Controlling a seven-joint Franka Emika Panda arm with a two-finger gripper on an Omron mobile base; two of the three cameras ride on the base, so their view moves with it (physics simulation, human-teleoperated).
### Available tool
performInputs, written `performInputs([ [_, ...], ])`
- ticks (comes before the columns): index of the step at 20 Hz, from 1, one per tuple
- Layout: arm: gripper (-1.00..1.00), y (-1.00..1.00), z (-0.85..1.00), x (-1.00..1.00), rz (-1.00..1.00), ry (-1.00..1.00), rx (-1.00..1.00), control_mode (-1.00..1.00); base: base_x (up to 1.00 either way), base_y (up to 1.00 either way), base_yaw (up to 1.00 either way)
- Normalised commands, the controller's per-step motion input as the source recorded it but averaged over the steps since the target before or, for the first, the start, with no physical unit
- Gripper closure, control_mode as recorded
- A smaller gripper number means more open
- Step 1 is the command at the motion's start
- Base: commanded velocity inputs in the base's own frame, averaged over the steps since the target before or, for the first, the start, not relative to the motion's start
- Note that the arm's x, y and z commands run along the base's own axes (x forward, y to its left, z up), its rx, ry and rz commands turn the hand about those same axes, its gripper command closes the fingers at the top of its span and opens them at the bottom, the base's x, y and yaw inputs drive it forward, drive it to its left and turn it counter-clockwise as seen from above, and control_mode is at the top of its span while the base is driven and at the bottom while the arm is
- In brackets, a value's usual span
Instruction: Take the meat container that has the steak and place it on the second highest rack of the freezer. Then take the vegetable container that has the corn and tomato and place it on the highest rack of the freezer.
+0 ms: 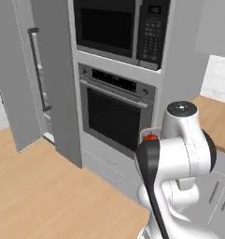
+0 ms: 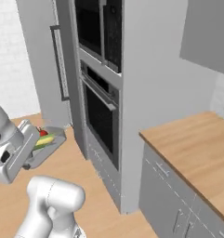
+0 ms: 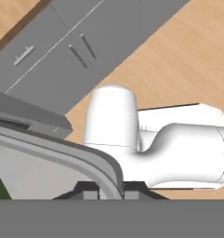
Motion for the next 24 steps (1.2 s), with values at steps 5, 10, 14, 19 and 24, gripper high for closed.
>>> performInputs([
  [5, 1.0, 0.0, 0.0, 0.0, 0.0, 0.0, 0.0, 1.0, 0.99, 0.25, 0.53],
  [10, 1.0, 0.0, 0.0, 0.0, 0.0, 0.0, 0.0, 1.0, 1.0, 0.35, 0.21],
  [14, 1.0, 0.0, 0.0, 0.0, 0.0, 0.0, 0.0, 1.0, 1.0, 0.4, 0.12],
  [19, 1.0, 0.0, 0.0, 0.0, 0.0, 0.0, 0.0, 1.0, 1.0, 0.65, -0.07],
  [24, 1.0, 0.0, 0.0, 0.0, 0.0, 0.0, 0.0, 1.0, 0.99, 0.67, -0.33],
])
